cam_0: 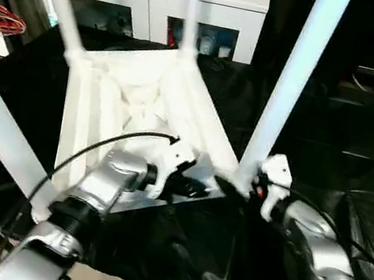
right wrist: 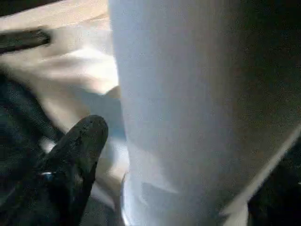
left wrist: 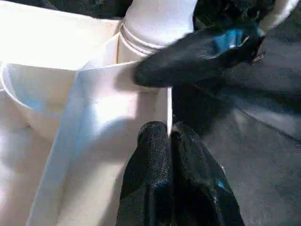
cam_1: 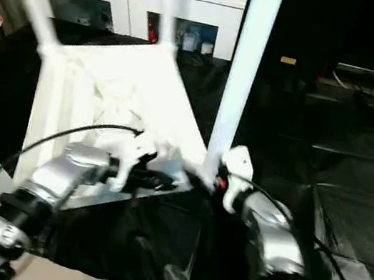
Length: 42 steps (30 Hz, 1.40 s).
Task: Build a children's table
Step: Rotate leg to tighten
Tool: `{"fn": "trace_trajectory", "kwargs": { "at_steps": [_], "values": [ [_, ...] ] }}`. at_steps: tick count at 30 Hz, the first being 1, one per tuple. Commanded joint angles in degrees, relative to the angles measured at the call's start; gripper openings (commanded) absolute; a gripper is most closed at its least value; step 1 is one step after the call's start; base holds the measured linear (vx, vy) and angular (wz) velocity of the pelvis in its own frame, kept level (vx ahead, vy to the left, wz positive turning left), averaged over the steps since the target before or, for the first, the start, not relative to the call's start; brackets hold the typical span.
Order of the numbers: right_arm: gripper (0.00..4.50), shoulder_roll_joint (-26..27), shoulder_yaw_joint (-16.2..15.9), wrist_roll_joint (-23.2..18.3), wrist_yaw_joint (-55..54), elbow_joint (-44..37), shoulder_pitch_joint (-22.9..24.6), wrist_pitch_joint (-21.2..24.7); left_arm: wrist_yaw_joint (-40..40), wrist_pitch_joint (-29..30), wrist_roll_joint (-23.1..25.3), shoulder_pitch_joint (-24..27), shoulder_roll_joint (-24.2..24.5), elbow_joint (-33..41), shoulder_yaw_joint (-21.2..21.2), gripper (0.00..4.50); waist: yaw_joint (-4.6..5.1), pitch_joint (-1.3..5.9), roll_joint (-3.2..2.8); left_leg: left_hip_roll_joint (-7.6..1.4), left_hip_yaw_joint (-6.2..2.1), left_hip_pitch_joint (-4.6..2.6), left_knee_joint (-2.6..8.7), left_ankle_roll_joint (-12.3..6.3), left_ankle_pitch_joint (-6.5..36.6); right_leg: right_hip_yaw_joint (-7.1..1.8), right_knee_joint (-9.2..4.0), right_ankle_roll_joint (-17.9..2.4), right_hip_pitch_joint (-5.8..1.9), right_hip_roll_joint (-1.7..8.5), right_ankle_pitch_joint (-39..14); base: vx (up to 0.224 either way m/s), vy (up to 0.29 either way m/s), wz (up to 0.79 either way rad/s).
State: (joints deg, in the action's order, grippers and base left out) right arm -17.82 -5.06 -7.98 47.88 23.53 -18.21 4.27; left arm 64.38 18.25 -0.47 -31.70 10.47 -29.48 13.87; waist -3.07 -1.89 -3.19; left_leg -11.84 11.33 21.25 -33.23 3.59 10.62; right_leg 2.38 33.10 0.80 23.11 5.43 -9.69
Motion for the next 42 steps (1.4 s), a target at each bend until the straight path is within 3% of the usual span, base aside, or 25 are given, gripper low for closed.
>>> {"fn": "trace_trajectory", "kwargs": {
  "at_steps": [1,8,13,19,28,32,35,37,39,41,42],
  "values": [
    [4.16,-0.68,-3.86,-1.04,6.62,-1.08,1.74,1.39,5.36,-2.33,-3.69,-0.74,-0.75,3.63,1.38,0.0,-0.1,3.09,1.04,-1.06,-0.33,-0.61,3.71,-5.19,12.08,-1.15,-3.43,-14.08,-2.7,1.91,-10.97,0.0,0.0,0.0],
    [4.16,-6.81,-8.21,-3.68,19.79,-5.89,4.21,4.52,9.61,-2.6,-4.12,-2.43,1.18,2.35,2.14,0.0,-1.21,3.07,0.91,-1.32,-0.19,-0.87,3.64,-4.86,12.39,-1.26,-3.33,-14.42,-2.48,1.93,-11.35,0.0,0.0,0.0],
    [3.78,-7.56,-8.01,-4.83,22.35,-6.52,3.75,6.43,11.07,-3.23,-4.29,-3.21,1.41,1.41,2.38,0.0,-1.58,3.04,1.05,-1.25,-0.29,-0.77,3.72,-4.19,12.48,-1.22,-3.35,-14.06,-2.52,2.01,-12.67,0.0,0.0,0.0],
    [3.38,-8.47,-8.45,-5.59,24.27,-7.67,4.0,7.73,12.47,-3.14,-4.47,-3.4,1.69,1.11,2.49,0.0,-1.89,3.23,1.11,-1.24,-0.25,-0.66,3.49,-4.72,10.4,-1.23,-3.02,-14.47,-2.6,2.04,-9.8,0.0,0.0,0.0],
    [2.65,-8.18,-8.53,-5.65,24.61,-7.67,4.07,8.33,12.58,-2.95,-4.34,-3.11,1.84,0.99,2.18,0.0,-1.82,3.16,1.17,-1.25,-0.31,-0.67,3.57,-4.17,11.39,-1.2,-3.17,-14.14,-2.56,2.08,-11.67,0.0,0.0,0.0],
    [2.6,-8.06,-8.47,-5.58,24.63,-7.81,4.32,8.51,11.9,-2.68,-4.21,-2.92,1.63,0.99,1.78,0.0,-1.85,3.2,1.15,-1.22,-0.3,-0.63,3.51,-4.39,10.76,-1.18,-3.11,-14.19,-2.58,2.05,-11.01,0.0,0.0,0.0],
    [2.59,-7.24,-7.74,-5.35,22.89,-7.38,4.44,8.18,10.3,-2.38,-4.08,-2.53,1.21,1.19,1.24,0.0,-1.84,3.19,1.15,-1.22,-0.29,-0.61,3.49,-4.48,10.72,-1.18,-3.09,-14.28,-2.57,2.05,-10.92,0.0,0.0,0.0],
    [2.59,-3.69,-4.83,-3.05,13.08,-2.9,2.63,5.95,4.68,-1.73,-3.35,-2.18,-0.88,1.03,0.09,0.0,-1.68,3.12,1.11,-1.2,-0.32,-0.57,3.55,-4.08,11.13,-1.21,-3.18,-14.25,-2.44,2.17,-11.67,0.0,0.0,0.0],
    [2.59,0.37,-1.44,-1.45,2.2,2.22,0.18,4.43,-1.34,-0.55,-2.87,-2.21,-3.92,0.46,-1.07,0.0,-0.99,2.98,1.26,-1.0,-0.42,-0.64,3.78,-2.16,13.23,-1.12,-3.58,-13.18,-2.27,2.28,-16.04,0.0,0.0,0.0],
    [2.59,1.84,-0.34,-1.47,-1.08,3.74,-0.71,4.57,-3.68,-0.26,-2.61,-2.47,-5.31,-0.14,-1.39,0.0,-0.09,2.85,1.49,-0.78,-0.72,-0.41,4.13,-1.26,14.31,-0.9,-3.96,-11.7,-2.63,2.21,-19.1,0.0,0.0,0.0],
    [2.59,2.61,0.18,-1.76,-2.33,4.26,-1.1,4.84,-4.86,-0.52,-2.37,-2.72,-6.01,-0.7,-1.46,0.0,0.27,2.78,1.5,-0.79,-0.67,-0.64,4.09,-1.44,15.39,-0.96,-4.23,-11.28,-2.36,2.08,-20.0,0.0,0.0,0.0]
  ]
}}
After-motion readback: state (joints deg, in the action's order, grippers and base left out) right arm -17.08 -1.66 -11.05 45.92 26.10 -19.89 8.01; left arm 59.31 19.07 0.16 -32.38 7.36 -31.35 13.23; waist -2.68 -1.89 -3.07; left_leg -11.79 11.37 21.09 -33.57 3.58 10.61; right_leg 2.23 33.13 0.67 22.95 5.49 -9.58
